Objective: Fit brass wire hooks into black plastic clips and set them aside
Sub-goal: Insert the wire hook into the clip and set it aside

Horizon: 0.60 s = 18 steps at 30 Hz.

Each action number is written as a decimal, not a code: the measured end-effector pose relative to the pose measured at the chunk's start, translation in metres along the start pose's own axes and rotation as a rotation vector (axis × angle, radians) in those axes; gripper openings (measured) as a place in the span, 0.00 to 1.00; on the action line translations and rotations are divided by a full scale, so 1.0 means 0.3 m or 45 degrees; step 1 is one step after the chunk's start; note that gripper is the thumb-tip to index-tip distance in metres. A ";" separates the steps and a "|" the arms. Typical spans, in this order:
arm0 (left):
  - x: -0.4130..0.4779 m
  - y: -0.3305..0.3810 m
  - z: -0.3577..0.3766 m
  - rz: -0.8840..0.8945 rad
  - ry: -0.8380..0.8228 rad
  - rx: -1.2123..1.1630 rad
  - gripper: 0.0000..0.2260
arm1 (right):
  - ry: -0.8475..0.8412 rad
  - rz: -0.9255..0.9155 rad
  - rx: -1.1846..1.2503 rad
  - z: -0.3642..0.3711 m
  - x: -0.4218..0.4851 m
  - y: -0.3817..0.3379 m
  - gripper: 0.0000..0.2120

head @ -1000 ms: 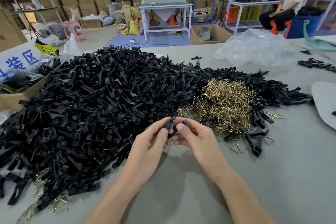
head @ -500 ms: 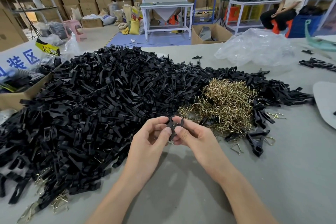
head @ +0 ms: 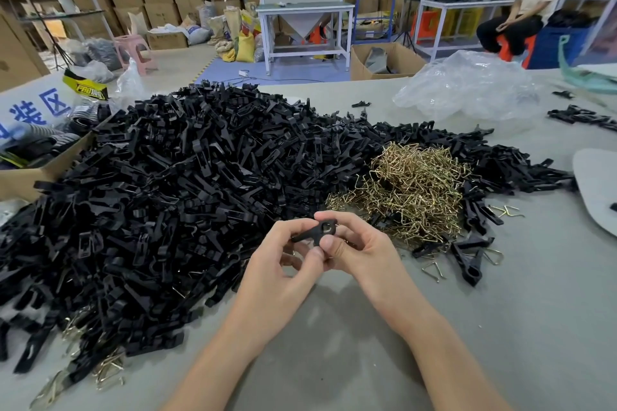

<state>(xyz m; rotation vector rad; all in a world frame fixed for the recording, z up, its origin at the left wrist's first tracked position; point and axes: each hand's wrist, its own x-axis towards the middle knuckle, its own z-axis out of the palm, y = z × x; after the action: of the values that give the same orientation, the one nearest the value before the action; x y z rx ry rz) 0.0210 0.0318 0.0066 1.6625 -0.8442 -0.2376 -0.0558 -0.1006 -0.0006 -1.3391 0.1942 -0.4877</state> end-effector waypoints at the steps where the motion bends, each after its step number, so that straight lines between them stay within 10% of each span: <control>1: -0.001 0.000 0.001 0.020 -0.003 0.029 0.13 | 0.013 0.003 0.028 -0.001 0.001 -0.001 0.12; 11: -0.024 -0.006 0.030 0.028 0.038 0.068 0.17 | 0.186 -0.026 0.176 -0.015 0.008 -0.002 0.13; 18: 0.016 -0.072 0.115 0.262 0.074 1.178 0.16 | 0.525 0.115 0.689 -0.101 0.013 -0.022 0.13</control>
<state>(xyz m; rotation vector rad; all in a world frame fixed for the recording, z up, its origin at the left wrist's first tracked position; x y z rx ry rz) 0.0133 0.0032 -0.0215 2.3832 -1.1634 0.4113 -0.0662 -0.1299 -0.0007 -0.6894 0.4267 -0.6805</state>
